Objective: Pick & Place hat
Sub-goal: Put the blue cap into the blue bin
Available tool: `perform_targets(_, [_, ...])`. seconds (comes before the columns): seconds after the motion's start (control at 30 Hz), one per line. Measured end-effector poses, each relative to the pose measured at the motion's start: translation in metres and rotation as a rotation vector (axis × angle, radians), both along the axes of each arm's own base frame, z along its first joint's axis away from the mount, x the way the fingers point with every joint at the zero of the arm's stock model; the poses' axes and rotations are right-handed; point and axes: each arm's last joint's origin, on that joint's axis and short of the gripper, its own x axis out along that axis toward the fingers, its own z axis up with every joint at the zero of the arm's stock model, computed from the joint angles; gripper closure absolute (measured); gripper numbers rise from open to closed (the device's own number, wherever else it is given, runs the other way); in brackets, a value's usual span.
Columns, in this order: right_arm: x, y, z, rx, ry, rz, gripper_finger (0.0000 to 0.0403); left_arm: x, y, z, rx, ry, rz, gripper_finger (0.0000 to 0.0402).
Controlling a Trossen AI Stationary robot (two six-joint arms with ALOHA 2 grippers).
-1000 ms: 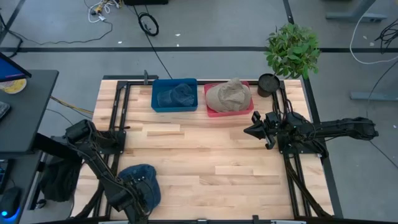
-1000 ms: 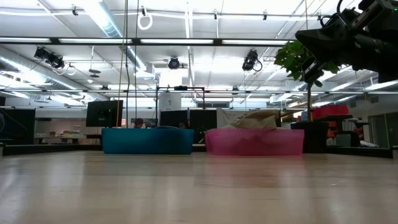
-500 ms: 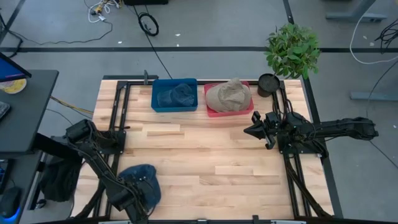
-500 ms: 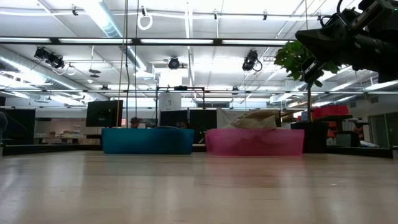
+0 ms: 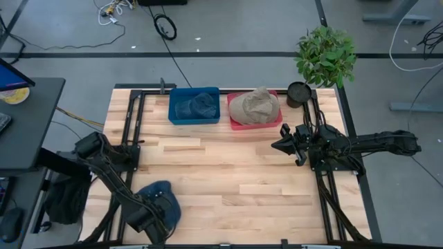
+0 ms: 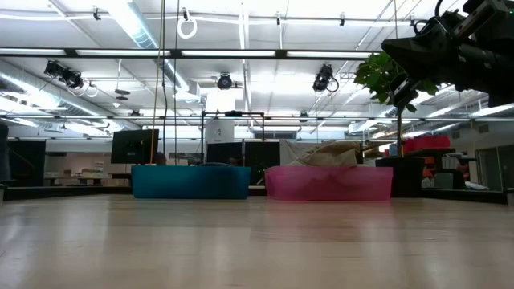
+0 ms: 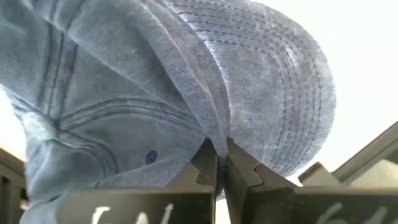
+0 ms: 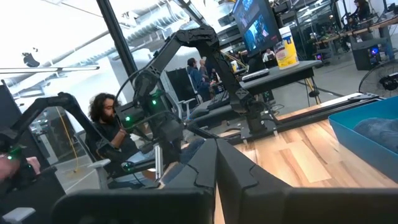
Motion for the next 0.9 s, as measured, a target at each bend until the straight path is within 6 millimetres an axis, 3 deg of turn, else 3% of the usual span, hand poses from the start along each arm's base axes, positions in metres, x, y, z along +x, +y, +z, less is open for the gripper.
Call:
perform_targets(0.17, [0.000, 0.000, 0.000, 0.000, 0.000, 0.000, 0.0392, 0.011, 0.010, 0.021, 0.089, -0.024, 0.032, 0.0395])
perform_targets(0.4, [0.000, 0.000, 0.000, 0.000, 0.000, 0.000, 0.0392, 0.033, 0.038, 0.053, 0.196, 0.009, 0.108, 0.0395])
perform_targets(0.7, [0.000, 0.000, 0.000, 0.000, 0.000, 0.001, 0.0392, 0.074, 0.092, 0.080, 0.319, -0.071, 0.260, 0.0394])
perform_targets(0.9, [0.000, 0.000, 0.000, 0.000, 0.000, 0.000, 0.0392, 0.102, 0.145, 0.092, 0.338, -0.073, 0.330, 0.0395])
